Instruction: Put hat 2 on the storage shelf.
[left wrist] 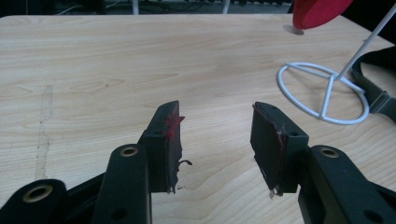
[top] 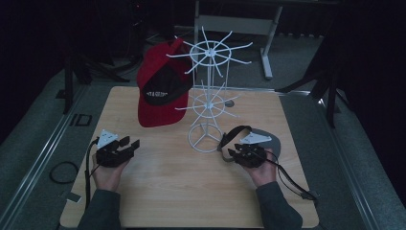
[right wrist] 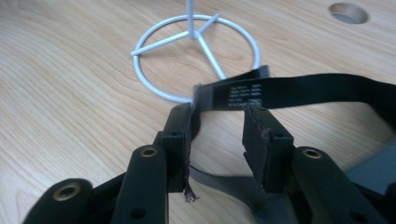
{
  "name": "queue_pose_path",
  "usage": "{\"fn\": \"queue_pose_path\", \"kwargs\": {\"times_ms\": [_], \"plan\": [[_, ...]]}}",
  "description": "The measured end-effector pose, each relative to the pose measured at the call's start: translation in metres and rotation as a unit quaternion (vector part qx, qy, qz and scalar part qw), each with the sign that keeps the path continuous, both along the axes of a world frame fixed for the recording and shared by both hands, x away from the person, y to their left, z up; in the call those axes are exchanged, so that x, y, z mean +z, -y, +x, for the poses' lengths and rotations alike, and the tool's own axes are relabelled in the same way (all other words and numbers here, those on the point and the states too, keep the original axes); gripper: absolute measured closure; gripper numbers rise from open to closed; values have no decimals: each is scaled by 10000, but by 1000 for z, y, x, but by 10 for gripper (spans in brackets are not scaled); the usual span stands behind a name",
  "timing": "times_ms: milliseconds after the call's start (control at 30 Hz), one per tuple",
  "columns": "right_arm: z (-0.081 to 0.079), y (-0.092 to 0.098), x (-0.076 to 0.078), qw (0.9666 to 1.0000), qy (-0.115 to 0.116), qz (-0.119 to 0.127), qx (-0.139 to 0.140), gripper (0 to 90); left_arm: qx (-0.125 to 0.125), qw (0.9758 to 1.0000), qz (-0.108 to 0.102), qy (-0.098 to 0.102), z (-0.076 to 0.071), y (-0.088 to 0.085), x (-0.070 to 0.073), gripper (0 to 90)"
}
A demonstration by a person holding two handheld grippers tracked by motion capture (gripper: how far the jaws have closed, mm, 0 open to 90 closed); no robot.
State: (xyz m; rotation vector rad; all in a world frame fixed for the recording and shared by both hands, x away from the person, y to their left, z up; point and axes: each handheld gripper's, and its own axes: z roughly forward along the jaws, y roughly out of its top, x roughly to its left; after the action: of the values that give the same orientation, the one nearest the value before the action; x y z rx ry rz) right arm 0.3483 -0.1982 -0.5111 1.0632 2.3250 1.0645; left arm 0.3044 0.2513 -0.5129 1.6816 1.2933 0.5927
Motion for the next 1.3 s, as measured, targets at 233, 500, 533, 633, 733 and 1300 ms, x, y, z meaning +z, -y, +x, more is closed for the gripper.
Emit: {"fn": "queue_pose_path", "kwargs": {"times_ms": [233, 500, 533, 633, 733, 1300], "plan": [[8, -21, -4, 9998, -13, -184, 112, 686, 19, 10000, -60, -37, 0, -2, -4, 526], [18, -31, -13, 9993, -163, -281, 170, 723, 7, 9999, -97, -55, 0, 0, -6, 520], [21, -34, -16, 9991, -248, -302, 150, 714, 1, 9999, -104, -54, 0, 0, -6, 520], [26, -36, -22, 9987, -339, -376, 107, 711, -4, 9999, -92, -55, 0, 1, -6, 520], [31, -38, -27, 9981, -448, -409, 83, 715, -4, 9999, -91, -72, 0, 1, -7, 519], [39, -38, -31, 9985, -514, -158, -84, 873, 9, 9999, -82, -72, -1, 0, -8, 519]]}}
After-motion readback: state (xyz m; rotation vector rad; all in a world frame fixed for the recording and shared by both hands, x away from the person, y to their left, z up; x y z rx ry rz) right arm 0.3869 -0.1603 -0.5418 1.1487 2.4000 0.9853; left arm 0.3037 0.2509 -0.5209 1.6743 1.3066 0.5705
